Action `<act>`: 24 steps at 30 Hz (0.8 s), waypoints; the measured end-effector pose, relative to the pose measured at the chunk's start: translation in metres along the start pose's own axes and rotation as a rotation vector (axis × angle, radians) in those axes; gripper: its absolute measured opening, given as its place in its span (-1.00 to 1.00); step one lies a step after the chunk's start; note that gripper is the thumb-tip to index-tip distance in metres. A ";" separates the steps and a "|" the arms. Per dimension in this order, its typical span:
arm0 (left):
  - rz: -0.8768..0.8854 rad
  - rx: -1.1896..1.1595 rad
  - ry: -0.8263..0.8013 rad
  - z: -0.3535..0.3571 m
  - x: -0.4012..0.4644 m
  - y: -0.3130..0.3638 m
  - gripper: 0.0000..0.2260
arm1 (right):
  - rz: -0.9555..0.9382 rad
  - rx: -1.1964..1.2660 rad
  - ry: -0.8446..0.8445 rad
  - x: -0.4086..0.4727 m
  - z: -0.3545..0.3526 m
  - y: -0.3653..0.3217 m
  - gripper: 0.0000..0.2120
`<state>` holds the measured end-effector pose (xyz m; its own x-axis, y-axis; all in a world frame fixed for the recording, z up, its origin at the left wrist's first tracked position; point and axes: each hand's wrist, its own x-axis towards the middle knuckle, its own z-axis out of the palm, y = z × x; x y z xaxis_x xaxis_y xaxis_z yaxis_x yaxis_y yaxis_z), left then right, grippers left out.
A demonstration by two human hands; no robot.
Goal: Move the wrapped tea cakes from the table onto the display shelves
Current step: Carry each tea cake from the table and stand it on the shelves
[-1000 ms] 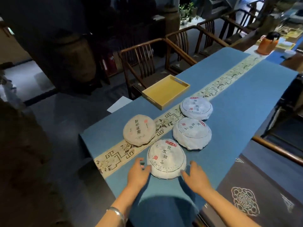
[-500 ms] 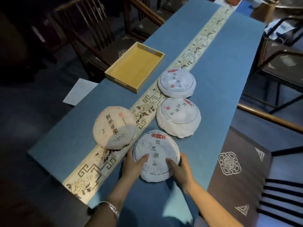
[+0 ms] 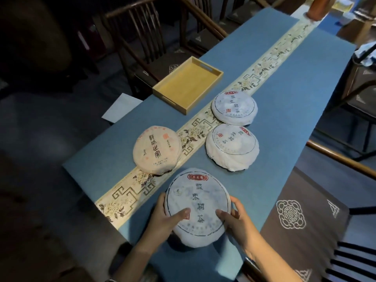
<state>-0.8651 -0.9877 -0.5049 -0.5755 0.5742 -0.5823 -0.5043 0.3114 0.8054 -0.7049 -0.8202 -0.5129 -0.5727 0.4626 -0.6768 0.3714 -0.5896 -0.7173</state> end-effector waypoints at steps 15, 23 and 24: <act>0.338 -0.214 0.170 0.009 -0.122 0.047 -0.15 | -0.256 -0.012 -0.372 -0.078 0.048 -0.075 -0.38; 0.404 -0.245 0.391 -0.013 -0.191 0.017 -0.32 | -0.365 -0.039 -0.560 -0.102 0.091 -0.047 -0.37; 0.371 -0.280 0.445 -0.016 -0.203 0.010 -0.34 | -0.383 -0.052 -0.588 -0.107 0.099 -0.042 -0.37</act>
<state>-0.7634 -1.1133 -0.3799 -0.9256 0.2183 -0.3092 -0.3349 -0.0915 0.9378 -0.7320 -0.9101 -0.3938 -0.9650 0.1879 -0.1831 0.0903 -0.4172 -0.9043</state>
